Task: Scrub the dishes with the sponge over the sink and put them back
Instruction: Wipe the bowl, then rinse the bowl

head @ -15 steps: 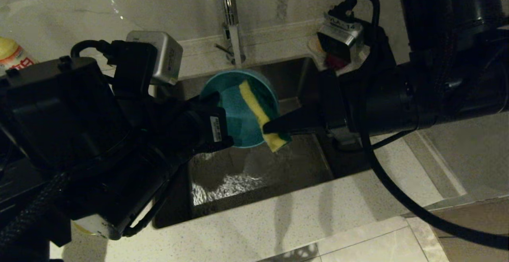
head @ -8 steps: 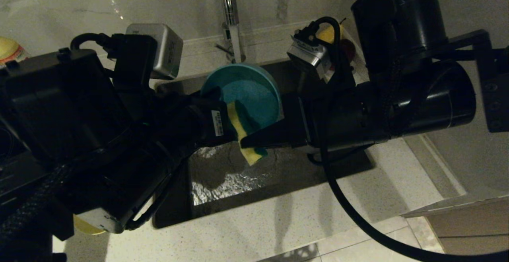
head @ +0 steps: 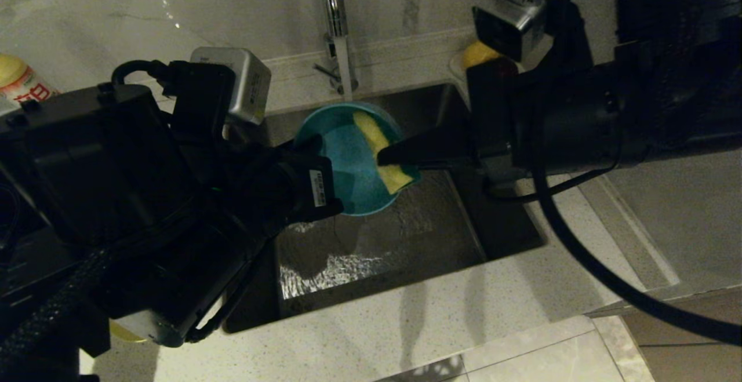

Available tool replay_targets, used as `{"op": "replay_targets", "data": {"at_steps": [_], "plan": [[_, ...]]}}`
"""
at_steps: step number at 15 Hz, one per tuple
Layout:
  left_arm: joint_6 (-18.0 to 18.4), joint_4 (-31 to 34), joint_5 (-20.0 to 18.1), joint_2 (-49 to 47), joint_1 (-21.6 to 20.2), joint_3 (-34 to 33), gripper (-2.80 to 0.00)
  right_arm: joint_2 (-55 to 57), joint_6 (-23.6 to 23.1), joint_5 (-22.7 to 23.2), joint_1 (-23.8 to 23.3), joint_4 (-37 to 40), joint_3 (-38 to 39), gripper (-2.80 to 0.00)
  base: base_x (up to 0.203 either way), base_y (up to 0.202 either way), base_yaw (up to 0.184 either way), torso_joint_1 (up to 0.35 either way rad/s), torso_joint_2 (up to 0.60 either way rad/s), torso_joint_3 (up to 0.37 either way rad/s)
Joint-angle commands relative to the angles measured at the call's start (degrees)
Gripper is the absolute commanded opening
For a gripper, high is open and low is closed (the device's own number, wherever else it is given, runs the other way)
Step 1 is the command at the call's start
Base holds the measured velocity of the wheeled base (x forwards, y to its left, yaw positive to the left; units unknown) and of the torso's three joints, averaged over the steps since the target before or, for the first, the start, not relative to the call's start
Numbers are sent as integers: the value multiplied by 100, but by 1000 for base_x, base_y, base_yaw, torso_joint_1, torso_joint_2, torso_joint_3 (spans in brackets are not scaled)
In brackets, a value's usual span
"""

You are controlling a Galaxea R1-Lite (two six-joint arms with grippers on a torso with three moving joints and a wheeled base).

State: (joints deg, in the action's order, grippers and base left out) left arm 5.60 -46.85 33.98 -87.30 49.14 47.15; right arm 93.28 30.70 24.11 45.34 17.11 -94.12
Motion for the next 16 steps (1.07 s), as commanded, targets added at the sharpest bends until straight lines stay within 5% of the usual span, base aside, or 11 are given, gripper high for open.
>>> {"op": "replay_targets", "data": {"at_steps": [1,10,13,16], "plan": [[-8,-38,30,-92,-41,0,-280,-442,15,10,-46,88,17,-280,0,0,0,0,0,0],[-421,419,-140,-986,-1117,302,-280,-1696,-15,-3,-409,718,189,-280,0,0,0,0,0,0],[-1117,1909,-222,-1230,-1239,1281,-280,-2074,-23,-4,-684,778,692,-280,0,0,0,0,0,0],[-2443,3966,-937,-1443,-1471,2667,-280,-2393,-177,-7,-1000,650,1652,-280,0,0,0,0,0,0]]}}
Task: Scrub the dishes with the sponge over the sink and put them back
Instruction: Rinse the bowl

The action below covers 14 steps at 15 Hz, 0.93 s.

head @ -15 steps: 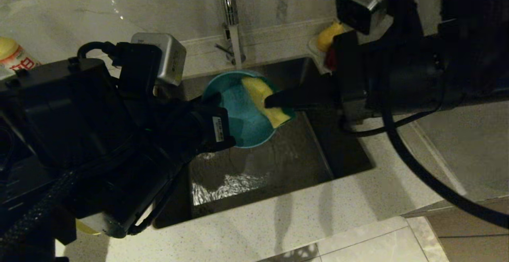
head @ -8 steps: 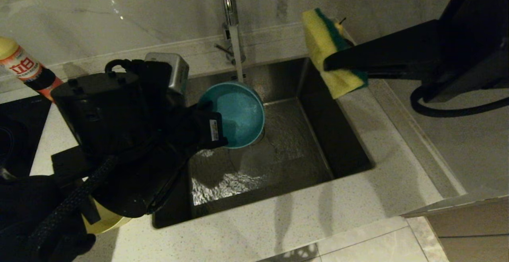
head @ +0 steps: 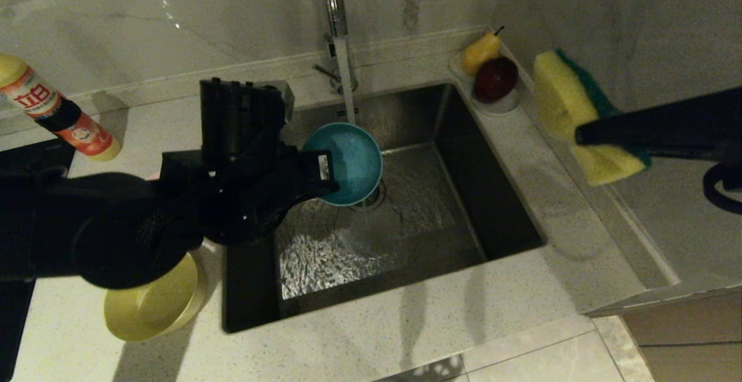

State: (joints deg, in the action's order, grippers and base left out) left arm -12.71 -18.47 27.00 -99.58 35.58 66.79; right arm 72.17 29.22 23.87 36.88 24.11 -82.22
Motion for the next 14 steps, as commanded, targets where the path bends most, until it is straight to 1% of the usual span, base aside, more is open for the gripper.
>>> {"op": "replay_targets", "data": {"at_steps": [1,2,3,4,5,7,10,14], "plan": [[-1040,1695,-439,-333,-194,1196,-280,-395,-74,27,-288,-221,709,-280,0,0,0,0,0,0],[-1433,2192,-601,-501,-275,1682,-280,-453,-96,44,-428,-437,807,-280,0,0,0,0,0,0],[-1729,2555,-717,-694,-355,2077,-280,-458,-100,48,-480,-469,804,-280,0,0,0,0,0,0],[-1930,2835,-793,-913,-457,2378,-280,-447,-109,48,-482,-469,804,-280,0,0,0,0,0,0],[-2048,3047,-846,-1054,-566,2581,-280,-449,-118,39,-489,-469,804,-280,0,0,0,0,0,0],[-2234,3207,-888,-1245,-677,2809,-280,-454,-118,44,-502,-469,804,-280,0,0,0,0,0,0],[-2340,3381,-913,-1356,-747,3127,-280,-447,-109,56,-506,-478,804,-280,0,0,0,0,0,0],[-2442,3540,-995,-1251,-745,3147,-280,-440,-109,56,-506,-478,707,-280,0,0,0,0,0,0]]}}
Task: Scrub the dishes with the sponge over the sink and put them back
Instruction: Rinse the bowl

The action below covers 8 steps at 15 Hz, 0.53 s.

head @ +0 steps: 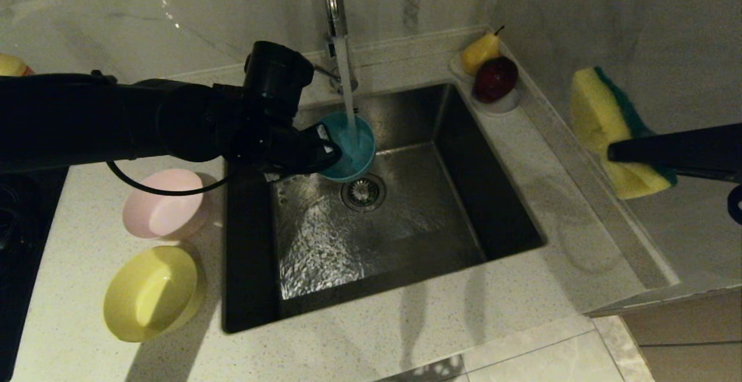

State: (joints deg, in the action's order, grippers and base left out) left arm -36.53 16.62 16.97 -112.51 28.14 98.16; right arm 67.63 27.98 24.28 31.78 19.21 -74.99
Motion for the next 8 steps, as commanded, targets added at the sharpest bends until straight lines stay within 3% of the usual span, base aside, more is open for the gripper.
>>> {"op": "replay_targets", "data": {"at_steps": [1,8], "plan": [[-91,37,2,68,-1,-5,-280,5,15,15,4,18,-16,-280,0,0,0,0,0,0],[-91,25,-9,133,8,-42,-280,-5,24,15,4,12,28,-280,0,0,0,0,0,0]]}}
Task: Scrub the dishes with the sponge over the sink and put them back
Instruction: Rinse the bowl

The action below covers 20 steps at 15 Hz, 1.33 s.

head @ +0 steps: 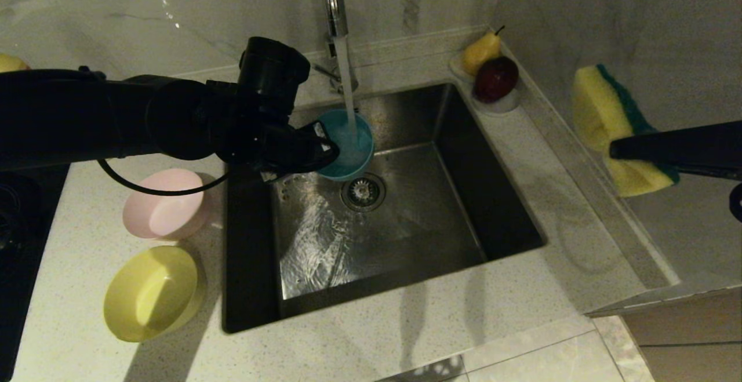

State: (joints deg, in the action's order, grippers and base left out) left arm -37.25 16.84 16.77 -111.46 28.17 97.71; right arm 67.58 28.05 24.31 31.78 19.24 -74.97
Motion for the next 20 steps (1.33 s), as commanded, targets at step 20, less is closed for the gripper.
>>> {"op": "replay_targets", "data": {"at_steps": [20], "plan": [[1789,-4267,807,1754,39,-2946,-280,-96,34,13,4,54,97,-280,0,0,0,0,0,0]]}}
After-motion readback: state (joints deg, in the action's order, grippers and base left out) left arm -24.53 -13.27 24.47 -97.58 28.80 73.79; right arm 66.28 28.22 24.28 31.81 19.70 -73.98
